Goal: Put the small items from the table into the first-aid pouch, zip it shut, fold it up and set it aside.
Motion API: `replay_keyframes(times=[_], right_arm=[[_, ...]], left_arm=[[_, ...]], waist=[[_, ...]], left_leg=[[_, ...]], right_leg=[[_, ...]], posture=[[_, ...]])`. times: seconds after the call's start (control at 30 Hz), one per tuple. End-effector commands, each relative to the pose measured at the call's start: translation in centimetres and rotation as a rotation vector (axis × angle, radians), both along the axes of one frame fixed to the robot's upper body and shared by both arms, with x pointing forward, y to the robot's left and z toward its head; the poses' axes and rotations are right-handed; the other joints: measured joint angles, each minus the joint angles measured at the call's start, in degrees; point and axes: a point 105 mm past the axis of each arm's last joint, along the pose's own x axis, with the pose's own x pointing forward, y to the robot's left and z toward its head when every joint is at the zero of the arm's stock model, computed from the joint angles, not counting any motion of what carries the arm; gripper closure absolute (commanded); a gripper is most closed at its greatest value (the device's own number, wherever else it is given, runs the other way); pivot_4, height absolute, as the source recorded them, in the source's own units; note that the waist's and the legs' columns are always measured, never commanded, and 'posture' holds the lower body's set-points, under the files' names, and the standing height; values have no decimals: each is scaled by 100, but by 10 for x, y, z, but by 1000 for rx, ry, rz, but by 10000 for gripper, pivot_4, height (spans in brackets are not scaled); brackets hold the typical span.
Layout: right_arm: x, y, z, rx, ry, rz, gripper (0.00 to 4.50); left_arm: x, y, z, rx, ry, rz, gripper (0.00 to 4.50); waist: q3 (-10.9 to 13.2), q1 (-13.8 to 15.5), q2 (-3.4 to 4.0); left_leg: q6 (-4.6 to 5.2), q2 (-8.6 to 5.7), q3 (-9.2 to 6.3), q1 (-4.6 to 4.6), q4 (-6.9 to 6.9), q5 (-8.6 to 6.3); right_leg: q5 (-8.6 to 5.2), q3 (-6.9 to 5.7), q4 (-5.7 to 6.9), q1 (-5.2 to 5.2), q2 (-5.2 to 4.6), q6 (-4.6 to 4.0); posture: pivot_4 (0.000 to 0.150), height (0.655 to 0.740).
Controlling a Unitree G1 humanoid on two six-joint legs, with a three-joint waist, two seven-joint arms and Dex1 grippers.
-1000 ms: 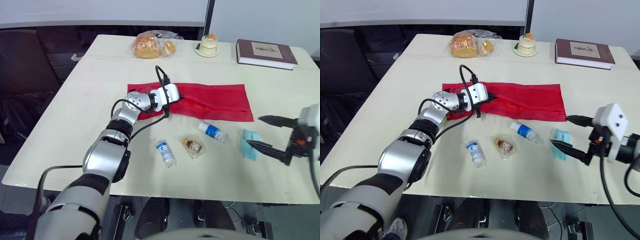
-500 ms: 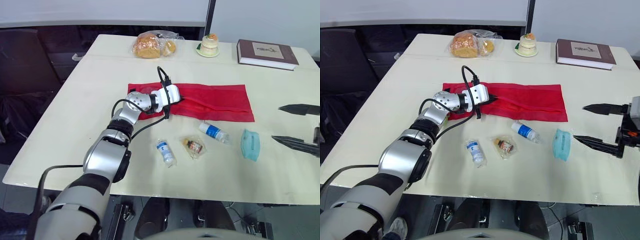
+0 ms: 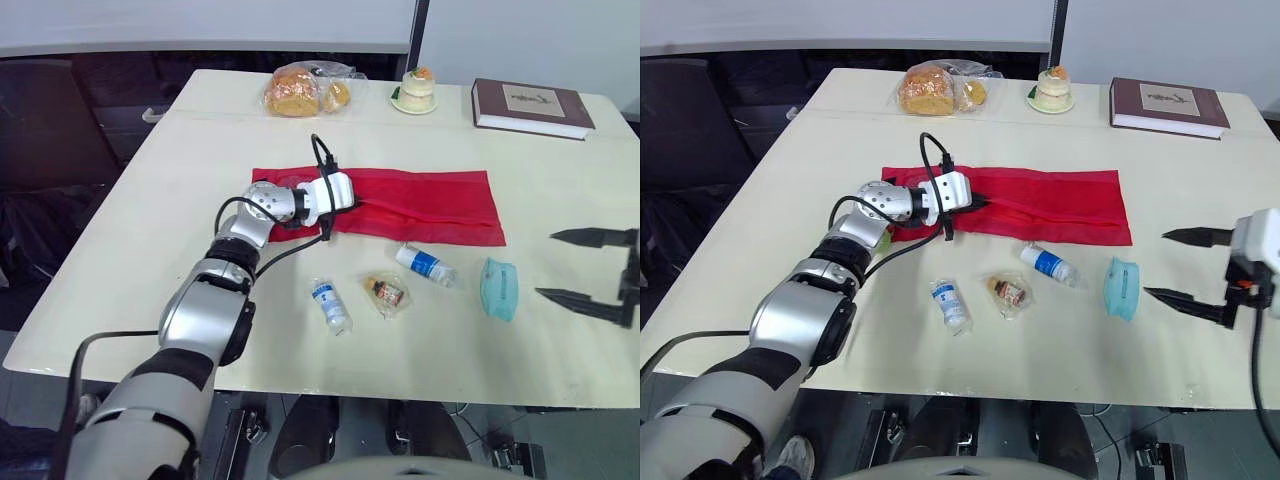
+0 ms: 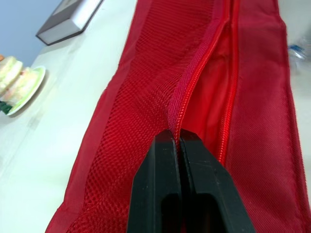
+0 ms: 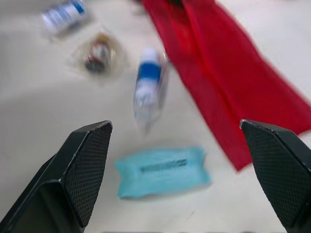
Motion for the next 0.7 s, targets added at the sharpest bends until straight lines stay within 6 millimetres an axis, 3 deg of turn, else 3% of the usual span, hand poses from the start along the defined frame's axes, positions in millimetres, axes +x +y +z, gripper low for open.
replay_keyframes(times=[0.03, 0.3, 0.43, 0.7], right_arm=[[0, 17, 10, 6, -68, 36, 0], [23, 66, -18, 44, -56, 7, 0], [43, 93, -33, 64, -20, -27, 0], [58, 105, -62, -42, 80, -95, 0]], left_arm=[[-3, 6, 9, -1, -32, -20, 44408], [-2, 15, 8, -4, -18, 13, 44408], [-1, 13, 9, -7, -18, 15, 44408], [0, 10, 13, -25, -19, 15, 44408]], waist=[[0, 7, 0], [0, 15, -1], [-2, -8, -3], [-1, 11, -3]], left_leg=[[0, 0, -1, 0, 0, 0], [0, -2, -3, -2, 3, 0], [0, -1, -2, -3, 4, 0], [0, -8, -5, -10, 6, 0]], right_leg=[[0, 0, 2, 0, 0, 0], [0, -3, 2, 0, -1, 0], [0, -4, 0, 0, 2, 0], [0, -8, 1, -2, -4, 0]], posture=[[1500, 7289], [1500, 7289], [1500, 7289], [1500, 7289]])
